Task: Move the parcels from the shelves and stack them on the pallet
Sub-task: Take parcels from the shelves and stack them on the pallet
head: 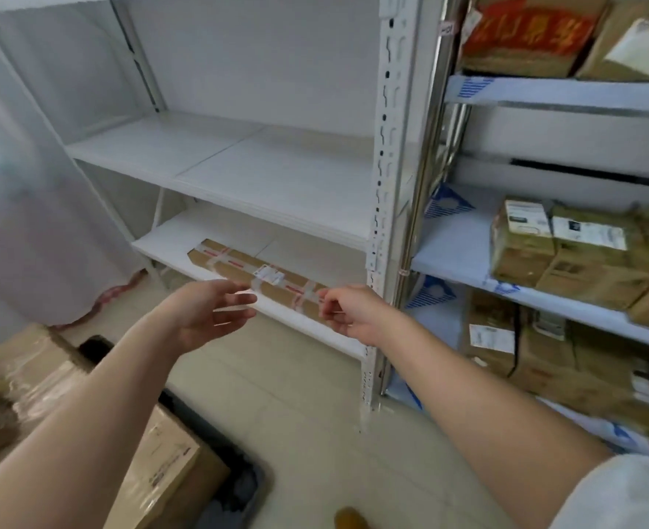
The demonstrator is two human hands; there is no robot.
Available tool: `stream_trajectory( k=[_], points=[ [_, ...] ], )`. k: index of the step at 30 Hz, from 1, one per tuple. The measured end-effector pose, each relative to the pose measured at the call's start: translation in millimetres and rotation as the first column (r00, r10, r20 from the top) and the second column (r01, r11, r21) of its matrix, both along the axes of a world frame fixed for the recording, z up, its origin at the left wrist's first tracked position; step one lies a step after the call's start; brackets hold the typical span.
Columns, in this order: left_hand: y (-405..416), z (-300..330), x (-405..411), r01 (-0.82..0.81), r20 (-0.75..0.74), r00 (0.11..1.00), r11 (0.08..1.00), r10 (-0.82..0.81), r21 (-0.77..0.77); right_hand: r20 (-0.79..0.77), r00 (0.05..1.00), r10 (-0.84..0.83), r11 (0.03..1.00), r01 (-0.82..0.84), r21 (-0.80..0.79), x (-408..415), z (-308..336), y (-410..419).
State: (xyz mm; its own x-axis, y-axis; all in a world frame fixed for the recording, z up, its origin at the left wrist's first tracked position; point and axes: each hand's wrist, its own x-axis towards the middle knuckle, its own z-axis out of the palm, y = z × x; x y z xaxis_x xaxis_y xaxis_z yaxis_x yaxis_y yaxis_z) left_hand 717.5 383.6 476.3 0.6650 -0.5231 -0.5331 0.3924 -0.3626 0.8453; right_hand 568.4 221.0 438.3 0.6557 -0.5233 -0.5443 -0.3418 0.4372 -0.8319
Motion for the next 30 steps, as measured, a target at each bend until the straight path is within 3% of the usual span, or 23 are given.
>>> stream_trajectory(
  k=[3, 8, 13, 23, 30],
  points=[
    [-5.5, -2.3, -26.2, -0.044, -0.038, 0.998, 0.999, 0.044, 0.013, -0.027, 0.999, 0.030, 0.999, -0.029, 0.042, -51.5, -7.1, 5.9],
    [-45.1, 6.9, -76.8, -0.092, -0.084, 0.993, 0.995, 0.088, -0.039, -0.032, 0.991, -0.127, 0.992, 0.128, 0.022, -137.3, -6.5, -19.2],
    [-95.8, 6.4, -145.4, 0.040, -0.110, 0.993, 0.997, -0.047, -0.064, -0.032, 0.958, -0.284, 0.959, 0.284, 0.002, -217.6, -5.2, -55.7],
    [-249.8, -16.5, -309.4, 0.163, -0.134, 0.977, 0.986, -0.167, -0.043, -0.082, 0.923, -0.376, 0.924, 0.381, 0.046, -395.5, -32.5, -144.1],
    [-337.8, -58.5, -437.4, 0.451, -0.163, 0.878, 0.892, -0.450, -0.031, -0.222, 0.784, -0.579, 0.796, 0.603, 0.054, -519.3, -73.5, -229.2]
  ],
)
